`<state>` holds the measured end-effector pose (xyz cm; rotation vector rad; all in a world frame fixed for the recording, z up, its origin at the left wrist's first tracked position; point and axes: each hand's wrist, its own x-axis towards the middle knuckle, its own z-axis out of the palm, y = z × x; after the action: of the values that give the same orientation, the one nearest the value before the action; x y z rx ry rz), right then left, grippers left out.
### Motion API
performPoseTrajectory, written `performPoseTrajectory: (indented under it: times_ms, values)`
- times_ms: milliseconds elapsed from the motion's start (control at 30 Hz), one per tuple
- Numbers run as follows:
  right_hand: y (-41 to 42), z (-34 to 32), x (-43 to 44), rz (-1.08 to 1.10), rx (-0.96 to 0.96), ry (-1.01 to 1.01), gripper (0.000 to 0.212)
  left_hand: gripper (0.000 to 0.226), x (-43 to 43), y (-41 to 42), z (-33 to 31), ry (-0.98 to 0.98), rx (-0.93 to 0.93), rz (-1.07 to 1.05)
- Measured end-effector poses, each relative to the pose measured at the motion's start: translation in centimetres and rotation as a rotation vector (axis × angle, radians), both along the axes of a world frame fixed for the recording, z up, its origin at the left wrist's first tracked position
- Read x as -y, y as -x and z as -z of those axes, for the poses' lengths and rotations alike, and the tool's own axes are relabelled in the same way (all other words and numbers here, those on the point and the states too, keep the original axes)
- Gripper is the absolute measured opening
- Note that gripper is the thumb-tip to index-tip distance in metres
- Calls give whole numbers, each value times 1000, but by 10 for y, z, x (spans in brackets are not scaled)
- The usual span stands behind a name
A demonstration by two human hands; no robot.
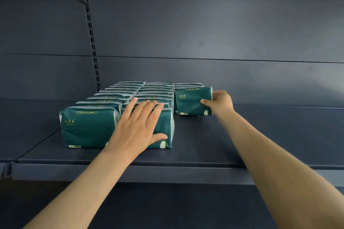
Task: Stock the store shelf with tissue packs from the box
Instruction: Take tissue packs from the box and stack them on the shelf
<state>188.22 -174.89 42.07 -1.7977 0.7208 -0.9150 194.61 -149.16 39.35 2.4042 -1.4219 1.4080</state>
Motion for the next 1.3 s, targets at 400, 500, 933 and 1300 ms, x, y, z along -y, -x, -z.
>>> performPoseTrajectory:
  times_ms: [400, 500, 933, 1300]
  values:
    - [-17, 13, -8, -10, -246, 274, 39, 76, 0, -1, 1, -3, -20, 16]
    - [-12, 11, -8, -42, -289, 268, 36, 75, 0, 1, -1, -23, -35, -4]
    - [95, -34, -51, -110, -666, 574, 52, 68, -29, 56, -46, -155, -124, -253]
    - [226, -57, -140, -82, -755, 806, 60, 41, -94, 155, -78, -73, -477, -160]
